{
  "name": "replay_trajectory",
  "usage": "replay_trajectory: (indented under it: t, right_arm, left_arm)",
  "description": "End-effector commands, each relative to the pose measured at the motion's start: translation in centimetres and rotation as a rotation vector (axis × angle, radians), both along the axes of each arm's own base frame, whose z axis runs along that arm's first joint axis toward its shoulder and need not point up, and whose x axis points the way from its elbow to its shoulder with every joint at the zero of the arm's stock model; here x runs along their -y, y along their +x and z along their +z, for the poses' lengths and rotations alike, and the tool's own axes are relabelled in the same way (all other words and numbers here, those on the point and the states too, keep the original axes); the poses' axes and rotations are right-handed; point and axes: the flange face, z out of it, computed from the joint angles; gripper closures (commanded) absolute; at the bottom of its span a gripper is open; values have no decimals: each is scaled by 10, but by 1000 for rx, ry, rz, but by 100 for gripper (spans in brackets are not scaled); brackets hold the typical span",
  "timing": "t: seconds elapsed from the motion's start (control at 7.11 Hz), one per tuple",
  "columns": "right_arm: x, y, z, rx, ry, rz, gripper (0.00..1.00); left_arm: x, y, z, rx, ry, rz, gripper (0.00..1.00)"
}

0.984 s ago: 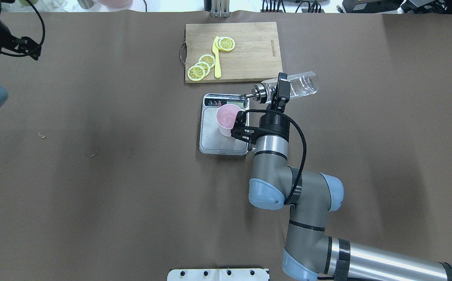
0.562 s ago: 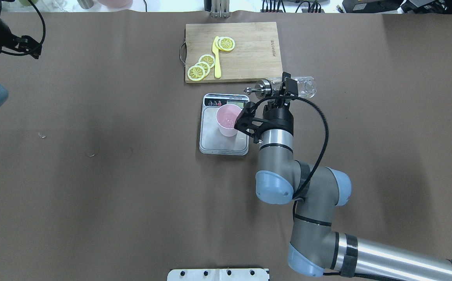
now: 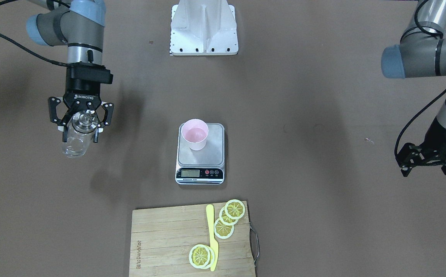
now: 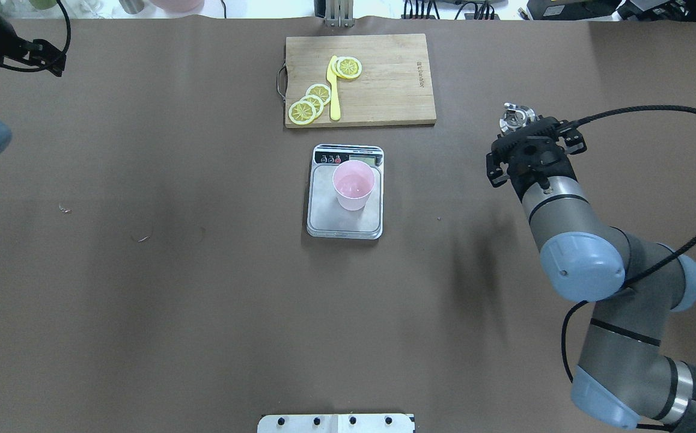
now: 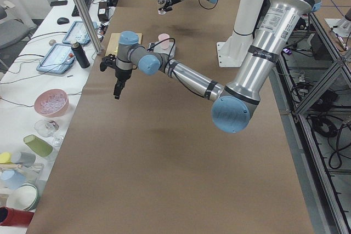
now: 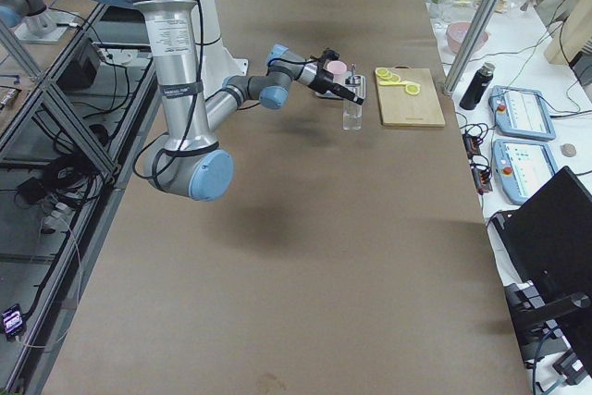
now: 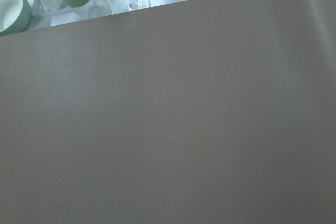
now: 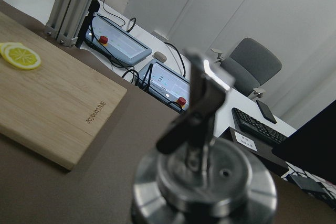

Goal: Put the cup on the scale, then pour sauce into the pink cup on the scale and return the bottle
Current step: 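Tilt the bottle upright and carry it back with the right gripper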

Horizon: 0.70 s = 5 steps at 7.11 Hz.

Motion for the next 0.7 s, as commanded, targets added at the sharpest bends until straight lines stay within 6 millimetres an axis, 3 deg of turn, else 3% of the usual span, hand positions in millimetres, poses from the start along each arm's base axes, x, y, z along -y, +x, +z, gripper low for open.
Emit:
replay_trajectory:
  t: [0.0, 0.42, 0.56]
  right_arm:
    - [-17, 48, 66, 230, -55, 44, 100]
    - [7, 70, 129, 381, -107, 65, 100]
    - [11, 72, 136, 374, -120, 66, 100]
  left_arm:
    - [1, 0, -5, -2, 5, -4, 2]
    - [5, 1, -13, 4, 19, -12, 2]
    - [6, 2, -15, 3, 22, -12, 2]
